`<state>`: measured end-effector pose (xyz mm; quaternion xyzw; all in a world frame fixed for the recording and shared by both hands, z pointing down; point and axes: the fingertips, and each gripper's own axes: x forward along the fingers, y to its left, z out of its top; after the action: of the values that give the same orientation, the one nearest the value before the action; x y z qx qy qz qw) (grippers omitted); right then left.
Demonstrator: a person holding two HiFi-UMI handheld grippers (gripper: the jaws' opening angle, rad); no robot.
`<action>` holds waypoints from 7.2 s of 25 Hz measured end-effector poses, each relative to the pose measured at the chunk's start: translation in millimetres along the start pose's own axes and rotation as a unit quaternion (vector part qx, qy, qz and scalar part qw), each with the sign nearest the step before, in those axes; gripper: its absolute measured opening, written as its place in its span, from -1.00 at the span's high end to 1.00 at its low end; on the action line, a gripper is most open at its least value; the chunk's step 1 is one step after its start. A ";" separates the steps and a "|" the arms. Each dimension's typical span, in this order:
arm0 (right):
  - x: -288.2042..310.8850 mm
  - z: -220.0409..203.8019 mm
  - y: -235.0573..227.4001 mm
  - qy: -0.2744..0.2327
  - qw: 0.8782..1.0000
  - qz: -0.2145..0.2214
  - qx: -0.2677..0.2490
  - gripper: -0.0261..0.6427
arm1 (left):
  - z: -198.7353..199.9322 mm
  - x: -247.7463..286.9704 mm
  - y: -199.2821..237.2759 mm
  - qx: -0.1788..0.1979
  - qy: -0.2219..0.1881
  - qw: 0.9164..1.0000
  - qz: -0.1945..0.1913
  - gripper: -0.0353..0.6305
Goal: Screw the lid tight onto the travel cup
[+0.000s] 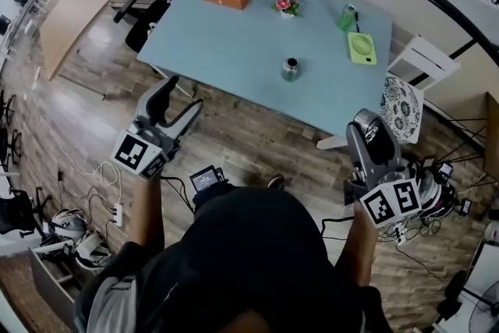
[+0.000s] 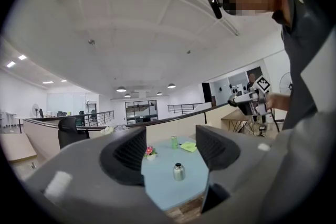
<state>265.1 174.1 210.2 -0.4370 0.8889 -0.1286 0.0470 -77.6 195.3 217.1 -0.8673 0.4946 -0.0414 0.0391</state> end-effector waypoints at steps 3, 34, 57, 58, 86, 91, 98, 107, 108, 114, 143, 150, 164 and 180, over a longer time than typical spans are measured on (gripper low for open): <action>-3.3 0.9 -15.1 -0.002 1.000 0.000 0.007 0.15 | 2.6 14.1 -10.5 0.008 0.008 1.000 -0.004 -0.14; 96.9 0.7 -17.1 0.003 0.992 -0.125 0.004 0.15 | -23.3 165.3 96.7 -0.007 -0.025 0.987 -0.160 -0.14; 187.8 -12.2 21.5 0.055 0.981 -0.186 -0.018 0.15 | -73.4 220.7 150.4 -0.053 -0.040 0.962 -0.265 -0.14; 191.0 -13.9 21.3 0.058 0.981 -0.184 -0.017 0.15 | -76.6 221.0 149.7 -0.055 -0.038 0.962 -0.266 -0.14; 291.9 -168.6 -77.3 0.247 0.966 -0.071 0.004 0.15 | -255.5 292.8 18.3 -0.083 0.117 0.927 -0.347 -0.26; 301.6 -202.9 -89.5 0.290 0.955 -0.056 -0.011 0.15 | -296.5 309.5 -8.3 -0.075 0.148 0.917 -0.362 -0.29; 309.0 -248.6 -101.9 0.343 0.938 -0.035 -0.047 0.15 | -339.3 328.3 -35.6 -0.066 0.168 0.912 -0.368 -0.35; 310.4 -290.0 -118.7 0.388 0.918 -0.004 -0.080 0.15 | -365.5 345.1 -61.0 -0.026 0.173 0.906 -0.385 -0.36; 310.6 -293.0 -119.0 0.391 0.917 0.000 -0.082 0.15 | -368.5 345.4 -63.6 -0.023 0.175 0.905 -0.387 -0.36; 313.8 -309.7 -121.1 0.409 0.908 0.023 -0.089 0.15 | -379.7 348.7 -77.1 -0.007 0.181 0.900 -0.397 -0.36; 318.0 -338.2 -122.8 0.432 0.888 0.070 -0.137 0.15 | -401.2 360.9 -94.1 0.008 0.164 0.898 -0.409 -0.36; 301.3 -330.6 -118.6 0.492 0.808 0.187 -0.263 0.14 | -400.0 359.6 -94.2 0.008 0.151 0.897 -0.416 -0.36; 297.1 -317.4 -114.8 0.456 0.427 0.498 -0.601 0.11 | -399.8 360.5 -93.9 0.006 0.147 0.895 -0.420 -0.36; 300.3 -335.6 -109.4 0.440 0.496 0.507 -0.551 0.23 | -398.4 359.8 -93.1 0.005 0.144 0.896 -0.420 -0.36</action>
<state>98.8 -63.9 571.4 0.2644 0.7539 0.2577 -0.5434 140.5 -77.9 635.0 -0.9786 0.0845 -0.1809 -0.0489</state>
